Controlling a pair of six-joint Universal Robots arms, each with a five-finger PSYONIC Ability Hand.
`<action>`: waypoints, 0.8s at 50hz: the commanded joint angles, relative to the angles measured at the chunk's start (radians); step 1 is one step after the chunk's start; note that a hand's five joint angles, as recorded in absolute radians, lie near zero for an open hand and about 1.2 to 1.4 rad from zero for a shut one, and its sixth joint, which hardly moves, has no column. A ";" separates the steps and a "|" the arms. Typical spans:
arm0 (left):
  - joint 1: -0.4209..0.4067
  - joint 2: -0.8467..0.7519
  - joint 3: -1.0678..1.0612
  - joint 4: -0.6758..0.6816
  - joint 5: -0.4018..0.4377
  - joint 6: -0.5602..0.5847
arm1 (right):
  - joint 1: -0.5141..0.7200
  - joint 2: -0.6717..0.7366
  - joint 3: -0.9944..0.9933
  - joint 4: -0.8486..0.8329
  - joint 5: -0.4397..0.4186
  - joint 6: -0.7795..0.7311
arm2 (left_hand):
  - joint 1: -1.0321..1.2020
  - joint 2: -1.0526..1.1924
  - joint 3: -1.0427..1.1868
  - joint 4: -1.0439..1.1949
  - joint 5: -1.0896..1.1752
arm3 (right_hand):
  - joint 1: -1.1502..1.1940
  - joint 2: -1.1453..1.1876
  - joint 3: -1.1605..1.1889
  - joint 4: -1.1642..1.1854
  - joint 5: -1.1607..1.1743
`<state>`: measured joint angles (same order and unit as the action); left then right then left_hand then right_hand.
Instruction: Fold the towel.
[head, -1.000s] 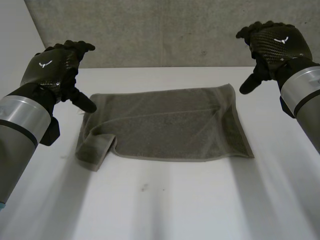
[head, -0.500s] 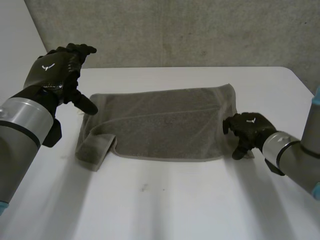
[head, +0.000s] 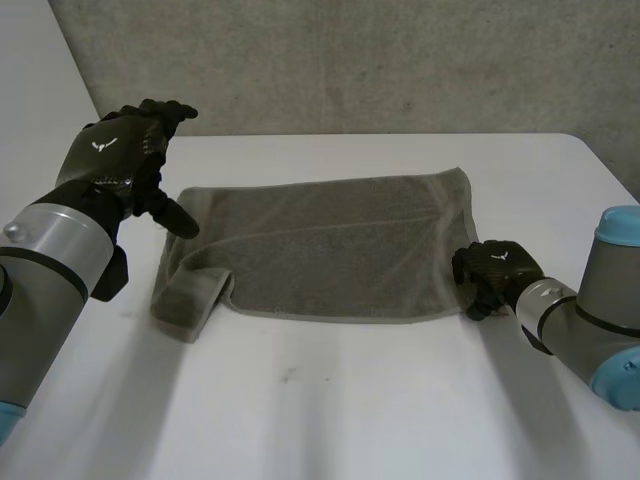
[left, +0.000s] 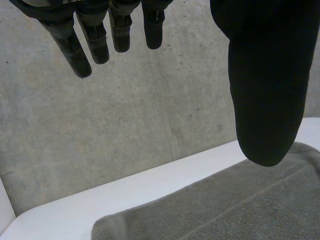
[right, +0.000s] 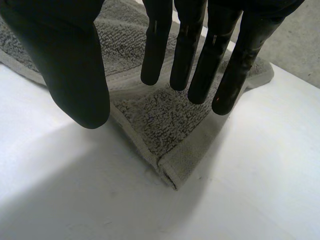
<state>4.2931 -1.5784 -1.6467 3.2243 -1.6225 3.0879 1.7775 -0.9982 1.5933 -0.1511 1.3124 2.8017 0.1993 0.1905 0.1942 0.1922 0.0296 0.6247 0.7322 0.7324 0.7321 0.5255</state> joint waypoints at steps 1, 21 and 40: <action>-0.001 -0.011 -0.001 -0.001 0.001 0.002 | 0.000 0.041 -0.036 0.002 0.007 -0.001 | 0.005 0.014 0.011 0.013 0.001 | 0.235 0.128 0.128 0.128 0.160; -0.003 -0.017 -0.005 -0.001 0.006 0.002 | 0.000 0.052 -0.084 -0.002 0.001 0.001 | 0.005 0.014 0.011 0.013 0.001 | 0.772 0.664 0.664 0.664 0.696; -0.098 -0.296 -0.127 0.042 0.001 0.044 | -0.032 -0.203 -0.087 0.229 -0.004 -0.005 | 0.243 0.252 0.248 0.250 0.238 | 0.772 0.664 0.664 0.664 0.696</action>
<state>4.2140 -1.7936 -1.7472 3.2340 -1.6136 3.1050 1.7762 -1.1664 1.5094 -0.0240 1.3142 2.8024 0.3714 0.3724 0.3724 0.3722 0.1990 0.9632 1.1727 1.1797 1.1896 0.9775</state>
